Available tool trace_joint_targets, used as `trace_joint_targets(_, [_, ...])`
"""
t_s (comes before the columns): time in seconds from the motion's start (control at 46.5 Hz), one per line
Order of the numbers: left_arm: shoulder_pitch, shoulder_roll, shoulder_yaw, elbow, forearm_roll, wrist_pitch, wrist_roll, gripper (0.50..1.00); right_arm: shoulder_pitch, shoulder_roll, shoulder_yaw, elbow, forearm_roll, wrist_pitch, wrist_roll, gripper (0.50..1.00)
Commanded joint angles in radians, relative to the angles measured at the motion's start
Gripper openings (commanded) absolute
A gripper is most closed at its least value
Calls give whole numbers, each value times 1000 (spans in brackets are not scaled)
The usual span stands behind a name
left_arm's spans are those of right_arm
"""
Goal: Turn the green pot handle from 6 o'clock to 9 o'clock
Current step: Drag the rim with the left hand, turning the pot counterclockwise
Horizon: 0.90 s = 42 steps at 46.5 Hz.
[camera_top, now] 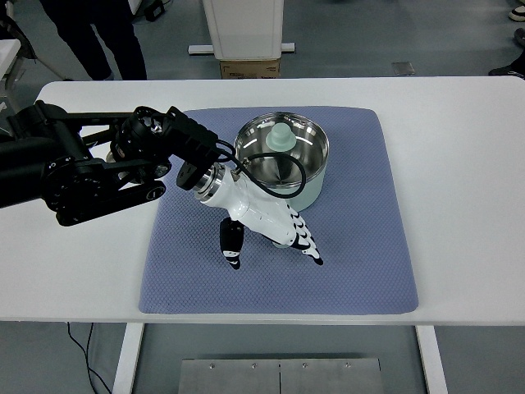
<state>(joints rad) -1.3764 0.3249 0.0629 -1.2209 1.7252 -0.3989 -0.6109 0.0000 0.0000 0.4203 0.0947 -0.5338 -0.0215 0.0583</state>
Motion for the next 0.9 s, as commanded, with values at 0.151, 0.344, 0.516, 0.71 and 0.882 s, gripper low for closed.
trace_joint_targets(0.151, [0, 9, 0, 0, 7, 0, 0, 1000, -2, 0, 0, 0, 0, 0, 0, 1000])
trace_joint_targets(0.344, [-3, 16, 0, 0, 8, -1, 0, 1000, 0, 0, 0, 0, 0, 0, 0, 1000])
trace_joint_targets(0.516, [-6, 20, 0, 0, 10, -1, 0, 1000, 0, 0, 0, -1, 0, 0, 0, 1000])
trace_joint_targets(0.71, [-12, 29, 2, 0, 10, -1, 0, 1000, 0, 0, 0, 0, 0, 0, 0, 1000])
trace_joint_targets(0.882, [-13, 42, 2, -2, 45, -1, 0, 1000, 0, 0, 0, 0, 0, 0, 0, 1000])
